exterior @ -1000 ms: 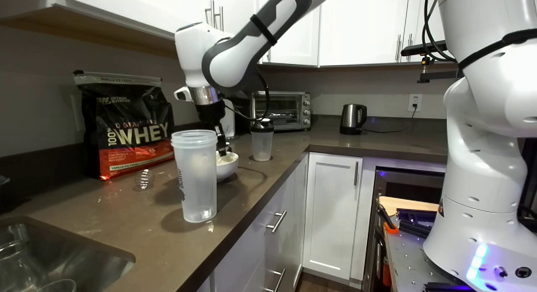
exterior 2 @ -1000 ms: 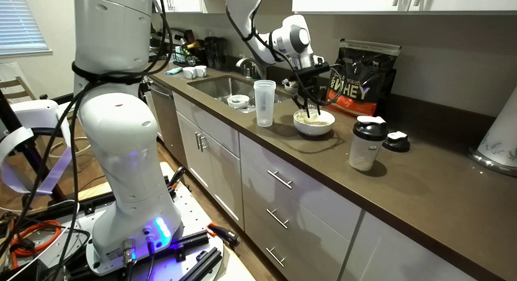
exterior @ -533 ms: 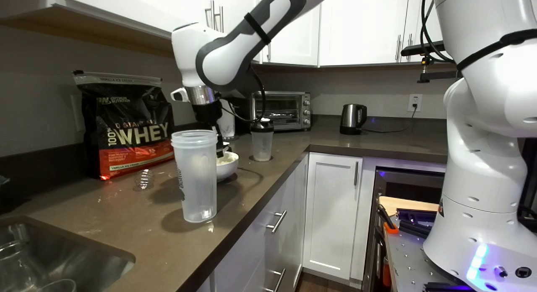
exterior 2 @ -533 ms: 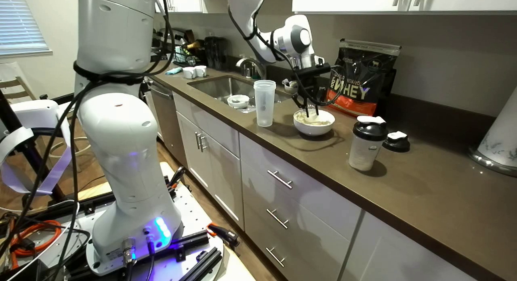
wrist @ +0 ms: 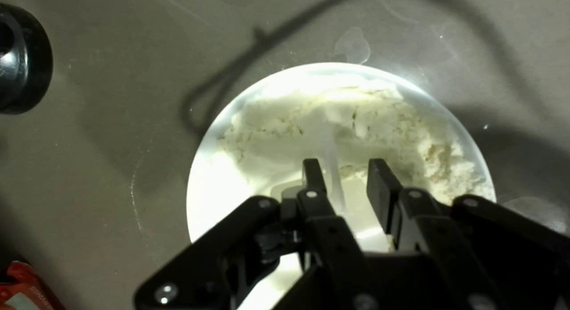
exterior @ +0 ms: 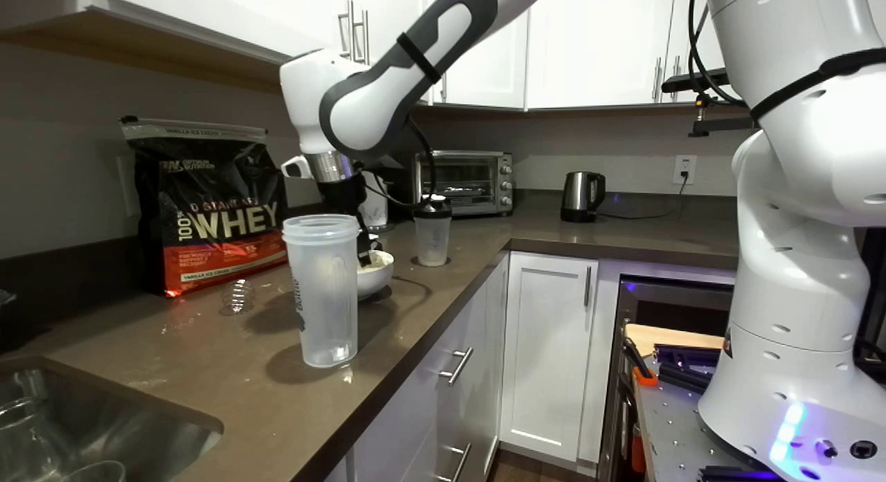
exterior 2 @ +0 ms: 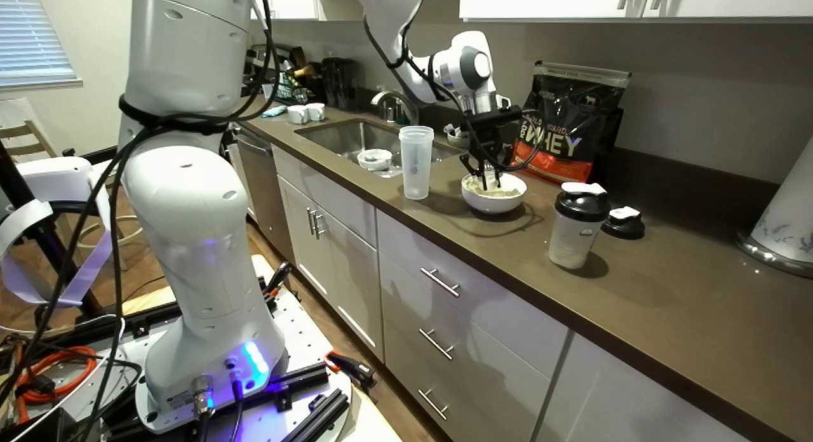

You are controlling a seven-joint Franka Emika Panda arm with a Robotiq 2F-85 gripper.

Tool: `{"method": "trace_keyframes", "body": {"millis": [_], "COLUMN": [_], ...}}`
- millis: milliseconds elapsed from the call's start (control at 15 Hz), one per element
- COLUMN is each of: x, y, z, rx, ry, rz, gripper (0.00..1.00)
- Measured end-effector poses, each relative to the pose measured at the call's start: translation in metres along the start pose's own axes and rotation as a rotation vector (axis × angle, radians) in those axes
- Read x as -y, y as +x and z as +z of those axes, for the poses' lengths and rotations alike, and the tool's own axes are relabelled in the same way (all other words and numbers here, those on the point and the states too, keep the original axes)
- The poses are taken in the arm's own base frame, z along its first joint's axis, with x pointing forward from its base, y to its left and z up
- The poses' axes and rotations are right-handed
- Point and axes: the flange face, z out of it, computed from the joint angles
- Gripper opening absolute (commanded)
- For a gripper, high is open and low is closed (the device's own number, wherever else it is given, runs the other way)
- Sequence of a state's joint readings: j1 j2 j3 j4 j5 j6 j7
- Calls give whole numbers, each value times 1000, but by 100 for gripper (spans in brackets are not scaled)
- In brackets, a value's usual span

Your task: Put one scoop of the contents from the white bowl into the left cup

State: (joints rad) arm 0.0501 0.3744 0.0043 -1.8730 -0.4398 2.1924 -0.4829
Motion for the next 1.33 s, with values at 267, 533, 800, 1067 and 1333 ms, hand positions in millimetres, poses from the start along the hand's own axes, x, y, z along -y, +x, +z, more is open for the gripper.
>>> {"method": "trace_keyframes", "body": {"millis": [267, 533, 800, 1067, 1333], "x": [-3, -8, -10, -10, -11], "y": [-3, -3, -2, -2, -1], "z": [3, -1, -2, -1, -3], "rx": [6, 4, 6, 7, 5], "ry": [4, 0, -2, 0, -3], "rz": [-2, -6, -5, -6, -5], "gripper": [29, 5, 1, 1, 1]}}
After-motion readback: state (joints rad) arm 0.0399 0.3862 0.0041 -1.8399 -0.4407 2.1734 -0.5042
